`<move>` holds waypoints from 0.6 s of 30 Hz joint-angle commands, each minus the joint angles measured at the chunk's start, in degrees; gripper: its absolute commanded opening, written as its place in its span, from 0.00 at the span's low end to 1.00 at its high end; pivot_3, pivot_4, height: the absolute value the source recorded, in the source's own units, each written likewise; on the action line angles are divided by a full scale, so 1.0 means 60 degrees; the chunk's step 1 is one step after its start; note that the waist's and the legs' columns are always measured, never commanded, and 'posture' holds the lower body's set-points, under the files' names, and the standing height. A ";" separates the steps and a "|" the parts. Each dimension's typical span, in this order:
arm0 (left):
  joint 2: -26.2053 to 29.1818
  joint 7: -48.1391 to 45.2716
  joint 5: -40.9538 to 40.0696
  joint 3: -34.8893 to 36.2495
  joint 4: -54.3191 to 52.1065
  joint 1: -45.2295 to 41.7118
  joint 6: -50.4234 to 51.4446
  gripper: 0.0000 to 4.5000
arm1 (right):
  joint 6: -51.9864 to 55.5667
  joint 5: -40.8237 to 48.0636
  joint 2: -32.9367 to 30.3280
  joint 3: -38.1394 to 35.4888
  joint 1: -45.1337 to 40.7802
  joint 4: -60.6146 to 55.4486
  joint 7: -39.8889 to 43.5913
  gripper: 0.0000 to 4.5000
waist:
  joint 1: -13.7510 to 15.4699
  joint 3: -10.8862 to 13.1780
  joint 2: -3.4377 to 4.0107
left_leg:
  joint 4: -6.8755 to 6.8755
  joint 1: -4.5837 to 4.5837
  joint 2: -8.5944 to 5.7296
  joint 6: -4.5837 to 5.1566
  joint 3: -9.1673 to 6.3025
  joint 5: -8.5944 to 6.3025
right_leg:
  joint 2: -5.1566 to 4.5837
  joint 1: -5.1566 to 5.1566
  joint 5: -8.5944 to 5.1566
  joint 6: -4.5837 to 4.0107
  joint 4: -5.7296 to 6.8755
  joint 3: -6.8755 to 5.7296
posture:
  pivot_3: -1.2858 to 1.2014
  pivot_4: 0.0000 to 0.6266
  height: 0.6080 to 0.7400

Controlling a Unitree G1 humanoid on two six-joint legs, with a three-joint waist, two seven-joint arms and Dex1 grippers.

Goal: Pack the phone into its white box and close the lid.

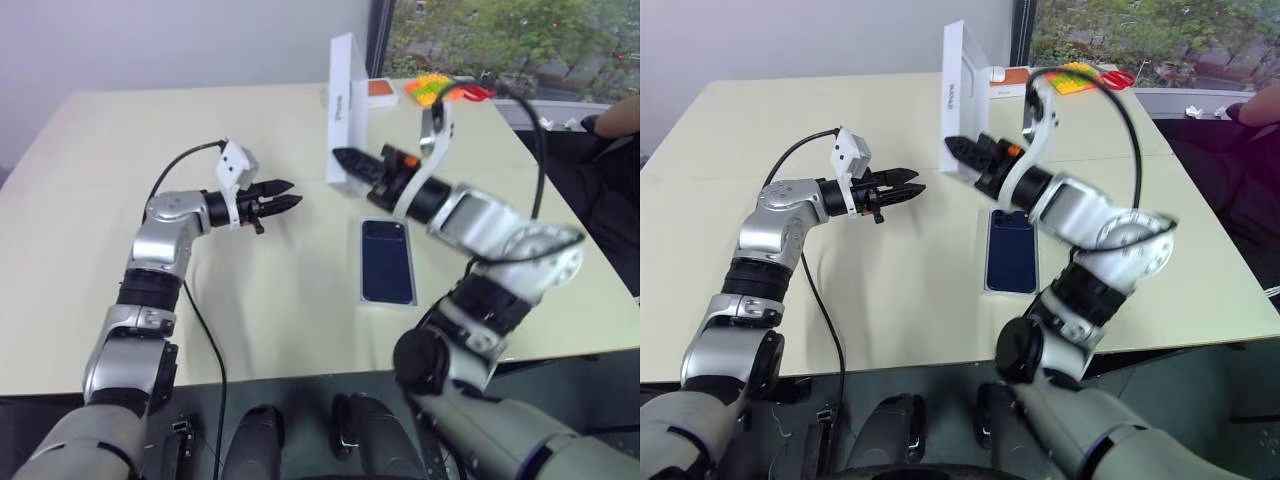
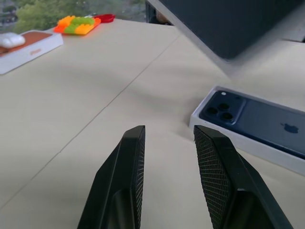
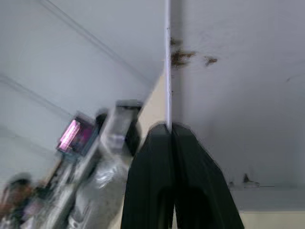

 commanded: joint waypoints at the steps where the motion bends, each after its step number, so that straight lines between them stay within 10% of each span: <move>1: 0.0024 0.0111 0.0038 0.0158 0.0004 -0.0344 -0.0318 0.38 | -0.2925 0.5383 0.1044 0.2379 0.2879 -0.0571 -0.4416 0.01 | -0.0069 0.0001 0.0002 | 0.0012 0.0004 -0.0002 0.0002 0.0011 -0.0001 | -0.0001 0.0004 -0.0002 0.0004 -0.0004 0.0008 | 0.52 0.24 1.00; 8: 0.0024 0.0138 0.0275 -0.0022 0.0090 -0.0377 -0.0454 0.38 | -0.6830 0.7068 0.0171 0.6195 0.5590 -0.2236 -0.6664 0.01 | -0.0327 -0.0038 -0.0034 | 0.0038 -0.0007 0.0002 0.0064 0.0034 -0.0036 | 0.0040 -0.0014 -0.0007 0.0064 -0.0020 0.0074 | 0.52 0.24 1.00; 18: -0.0188 -0.0010 0.0306 -0.0143 -0.0153 -0.0264 -0.0310 0.38 | -0.8409 0.7068 -0.0796 0.6921 0.5760 -0.2264 -0.6780 0.01 | -0.0313 -0.0050 -0.0048 | 0.0059 0.0029 -0.0003 0.0081 0.0030 -0.0030 | 0.0047 0.0053 -0.0002 0.0066 -0.0031 0.0072 | 0.52 0.24 1.00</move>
